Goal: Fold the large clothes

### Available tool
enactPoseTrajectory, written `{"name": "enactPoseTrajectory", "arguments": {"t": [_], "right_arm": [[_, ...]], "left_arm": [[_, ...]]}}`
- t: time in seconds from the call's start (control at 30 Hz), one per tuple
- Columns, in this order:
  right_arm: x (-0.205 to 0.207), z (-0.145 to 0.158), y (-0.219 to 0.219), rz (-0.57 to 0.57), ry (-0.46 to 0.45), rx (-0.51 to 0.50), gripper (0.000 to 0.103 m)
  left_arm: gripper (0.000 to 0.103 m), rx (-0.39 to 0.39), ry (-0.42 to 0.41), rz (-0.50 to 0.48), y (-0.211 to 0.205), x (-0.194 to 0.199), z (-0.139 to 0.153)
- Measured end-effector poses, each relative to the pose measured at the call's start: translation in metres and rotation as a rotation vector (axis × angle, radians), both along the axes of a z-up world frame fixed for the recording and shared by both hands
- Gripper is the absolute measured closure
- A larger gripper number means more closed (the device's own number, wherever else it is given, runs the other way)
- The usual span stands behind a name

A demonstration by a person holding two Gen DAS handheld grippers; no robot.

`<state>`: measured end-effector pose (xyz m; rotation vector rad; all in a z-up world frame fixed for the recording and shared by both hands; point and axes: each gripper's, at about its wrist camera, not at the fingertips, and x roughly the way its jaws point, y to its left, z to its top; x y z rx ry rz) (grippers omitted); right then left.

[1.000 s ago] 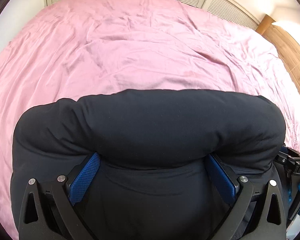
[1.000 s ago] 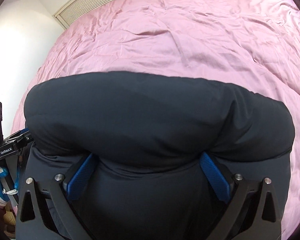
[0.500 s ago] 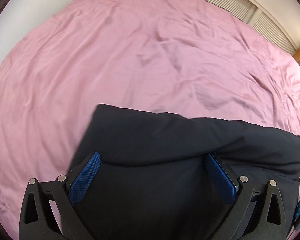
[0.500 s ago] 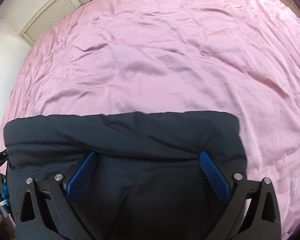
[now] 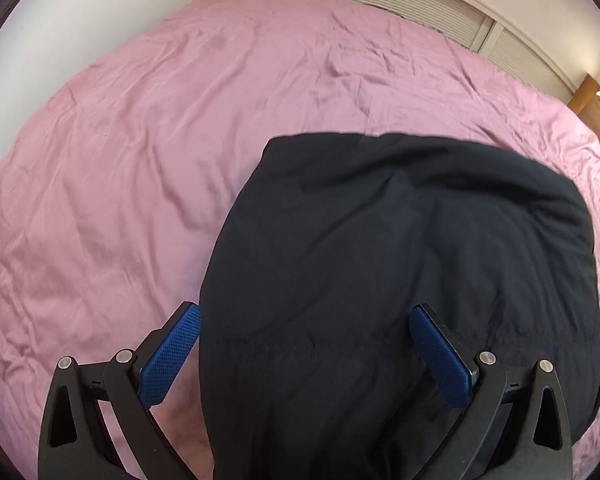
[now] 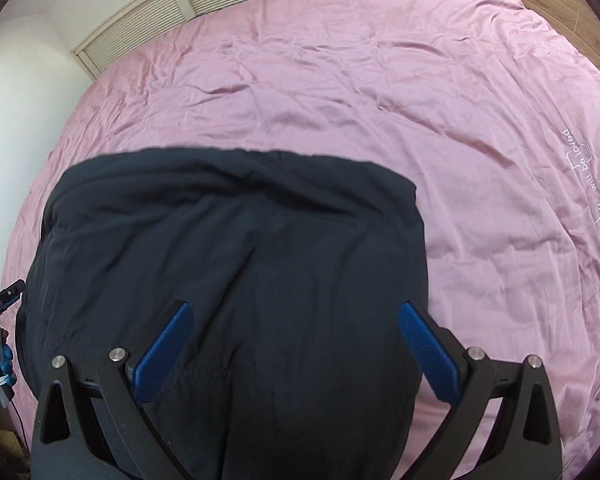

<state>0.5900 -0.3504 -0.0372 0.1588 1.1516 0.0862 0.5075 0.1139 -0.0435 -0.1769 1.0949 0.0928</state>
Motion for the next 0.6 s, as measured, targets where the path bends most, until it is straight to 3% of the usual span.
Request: {"name": "enactPoseTrajectory", "arguments": {"t": [0.17, 0.37, 0.6], "right_arm": [[-0.038, -0.019, -0.005, 0.006, 0.078, -0.153, 0.0], [-0.091, 0.004, -0.008, -0.003, 0.058, -0.131, 0.0], [-0.146, 0.043, 0.021, 0.052, -0.027, -0.105, 0.0]], "left_arm": [[0.001, 0.066, -0.091, -0.03, -0.03, -0.049, 0.034], [0.001, 0.082, -0.197, -0.068, -0.071, -0.106, 0.082], [0.001, 0.045, -0.218, -0.065, -0.096, -0.153, 0.111]]}}
